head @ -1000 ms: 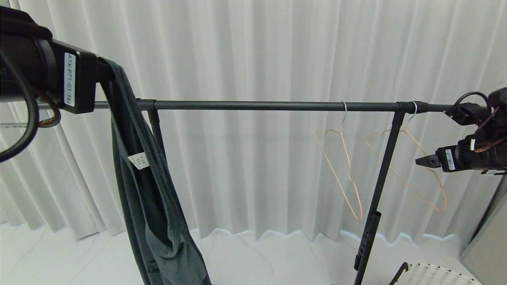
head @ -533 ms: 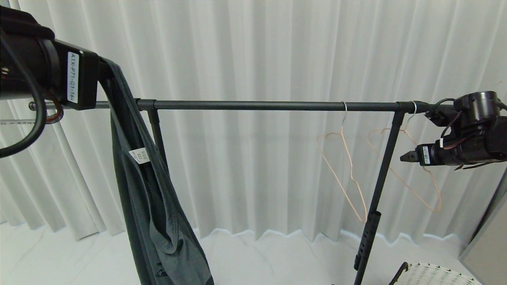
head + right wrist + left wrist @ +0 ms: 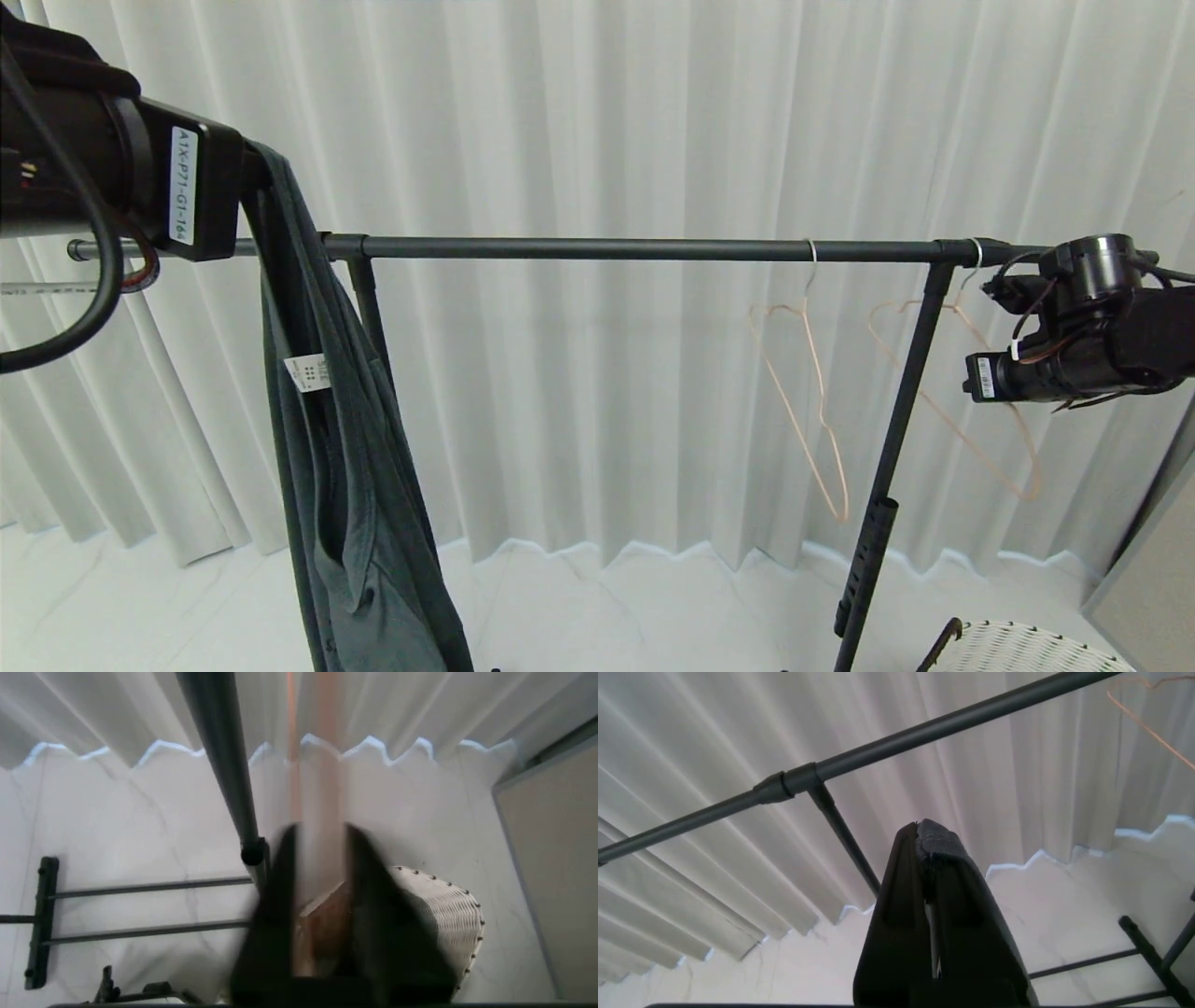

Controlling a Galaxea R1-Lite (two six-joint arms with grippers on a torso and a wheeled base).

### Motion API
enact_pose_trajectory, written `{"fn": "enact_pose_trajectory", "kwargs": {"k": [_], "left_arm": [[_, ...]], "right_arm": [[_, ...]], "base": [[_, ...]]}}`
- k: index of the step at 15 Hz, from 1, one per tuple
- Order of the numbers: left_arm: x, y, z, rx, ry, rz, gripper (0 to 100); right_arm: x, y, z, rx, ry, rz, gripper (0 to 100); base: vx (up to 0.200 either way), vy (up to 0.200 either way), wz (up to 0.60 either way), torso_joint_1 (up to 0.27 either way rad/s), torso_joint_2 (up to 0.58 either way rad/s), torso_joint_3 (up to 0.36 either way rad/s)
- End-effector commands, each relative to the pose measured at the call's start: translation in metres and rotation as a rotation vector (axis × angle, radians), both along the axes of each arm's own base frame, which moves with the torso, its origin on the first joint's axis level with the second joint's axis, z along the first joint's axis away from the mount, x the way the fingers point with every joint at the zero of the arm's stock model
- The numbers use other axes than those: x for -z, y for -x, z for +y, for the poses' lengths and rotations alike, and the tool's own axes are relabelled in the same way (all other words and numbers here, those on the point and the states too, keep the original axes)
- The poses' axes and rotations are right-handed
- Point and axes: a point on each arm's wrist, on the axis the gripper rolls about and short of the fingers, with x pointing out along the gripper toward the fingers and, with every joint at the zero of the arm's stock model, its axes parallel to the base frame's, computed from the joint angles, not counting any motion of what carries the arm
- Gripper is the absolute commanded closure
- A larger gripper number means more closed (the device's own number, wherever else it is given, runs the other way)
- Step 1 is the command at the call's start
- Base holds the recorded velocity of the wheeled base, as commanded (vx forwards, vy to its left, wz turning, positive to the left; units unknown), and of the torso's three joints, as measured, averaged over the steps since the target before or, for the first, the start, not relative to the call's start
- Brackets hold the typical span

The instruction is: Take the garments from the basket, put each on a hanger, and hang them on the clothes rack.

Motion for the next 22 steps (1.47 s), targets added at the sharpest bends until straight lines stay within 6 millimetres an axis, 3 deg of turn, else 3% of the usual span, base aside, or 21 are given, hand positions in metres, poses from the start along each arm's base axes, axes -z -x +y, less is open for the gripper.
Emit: {"fn": "enact_pose_trajectory", "kwargs": {"k": [1, 13, 20, 22], "left_arm": [[0.0, 0.0, 0.0, -0.001, 0.0, 0.0, 100], [-0.001, 0.002, 0.001, 0.0, 0.003, -0.005, 100], [-0.002, 0.003, 0.002, -0.001, 0.004, -0.009, 100], [-0.003, 0.004, 0.003, -0.001, 0.006, -0.013, 100]], "right_arm": [[-0.001, 0.0, 0.001, 0.002, 0.004, -0.003, 100], [-0.041, 0.037, 0.008, -0.005, 0.008, -0.108, 100], [-0.059, 0.087, 0.005, 0.001, 0.008, -0.155, 100], [-0.057, 0.104, 0.004, 0.001, 0.009, -0.149, 100]], "base": [[0.0, 0.0, 0.0, 0.0, 0.0, 0.0], [0.0, 0.0, 0.0, 0.0, 0.0, 0.0], [0.0, 0.0, 0.0, 0.0, 0.0, 0.0], [-0.2, 0.0, 0.0, 0.002, 0.0, 0.005]]}}
